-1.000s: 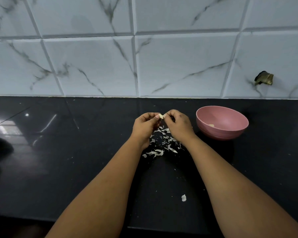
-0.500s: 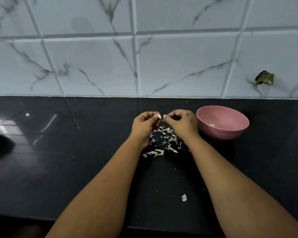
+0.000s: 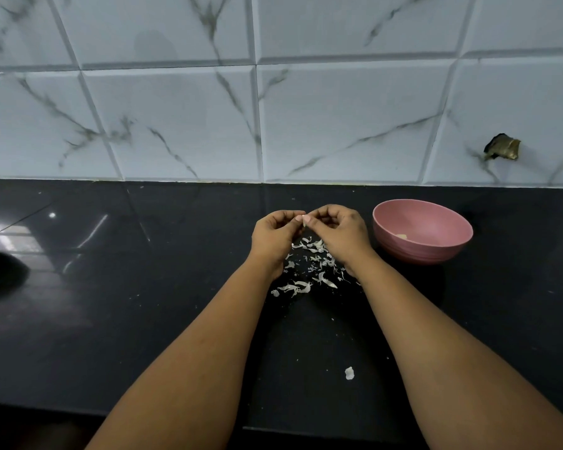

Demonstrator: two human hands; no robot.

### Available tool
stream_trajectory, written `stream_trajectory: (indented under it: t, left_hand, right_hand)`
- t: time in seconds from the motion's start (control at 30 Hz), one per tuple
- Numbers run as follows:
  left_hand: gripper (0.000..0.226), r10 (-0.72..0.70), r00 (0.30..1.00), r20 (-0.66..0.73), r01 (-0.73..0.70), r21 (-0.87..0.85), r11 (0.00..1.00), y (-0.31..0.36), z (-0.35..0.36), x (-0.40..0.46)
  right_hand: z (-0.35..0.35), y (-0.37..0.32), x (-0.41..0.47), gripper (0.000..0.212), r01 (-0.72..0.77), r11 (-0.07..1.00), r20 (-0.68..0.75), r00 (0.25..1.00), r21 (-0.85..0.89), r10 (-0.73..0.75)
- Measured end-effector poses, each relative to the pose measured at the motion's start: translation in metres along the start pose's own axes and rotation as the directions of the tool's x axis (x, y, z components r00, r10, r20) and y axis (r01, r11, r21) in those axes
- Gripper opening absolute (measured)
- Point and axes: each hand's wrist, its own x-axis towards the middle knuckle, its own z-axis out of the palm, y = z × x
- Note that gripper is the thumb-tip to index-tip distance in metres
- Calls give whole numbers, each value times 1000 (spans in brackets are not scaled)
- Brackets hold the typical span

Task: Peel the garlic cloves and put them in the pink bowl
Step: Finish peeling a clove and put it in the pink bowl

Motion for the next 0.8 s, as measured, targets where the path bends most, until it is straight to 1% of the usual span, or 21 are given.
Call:
stream_trajectory:
  t: [0.07,0.2,0.33,0.4,0.47,0.53,0.57,0.63,0.7,0.77,0.8]
  left_hand:
    - [8,1,1000,5,-1,-16,1000,1,0,-1]
    - [11,13,999,39,-13,-3,1000,1,1,-3]
    - [11,7,998,56,-6,-11,1000,1,2,-4]
    - [11,17,998,59,-17,1,1000,1,2,-5]
    - [10,16,998,56,-16,0,1000,0,2,-5]
    - [11,0,999,54,1,-12,1000,0,3,-5]
    - [12,-12,998,54,13,-24,1000,0,4,-5]
    - [15,-38,998,58,42,-68,997,0,4,-4]
    - [18,-58,996,66,66,-123,990,2,3,-3]
    - [18,-64,995,70,75,-166,983,3,2,-2]
    - [17,-61,995,75,73,-180,981,4,2,-2]
  right_hand:
    - [1,2,0,4,-20,999,38,999,38,18]
    - [1,1,1,7,-73,996,65,995,55,69]
    - [1,2,0,12,-129,982,100,988,136,116]
    - [0,2,0,13,-138,985,97,987,102,129]
    - [2,2,1,16,-137,990,87,987,15,135]
    - [6,2,1,22,-161,986,98,981,-43,165]
    - [8,2,1,26,-174,984,103,979,-46,178]
    - [10,0,1,32,-194,981,75,978,15,193]
    - [6,-3,1,38,-188,980,10,982,69,188]
    - [1,-3,1,36,-131,991,-36,991,35,132]
    - [0,-2,1,30,-106,994,-36,994,36,107]
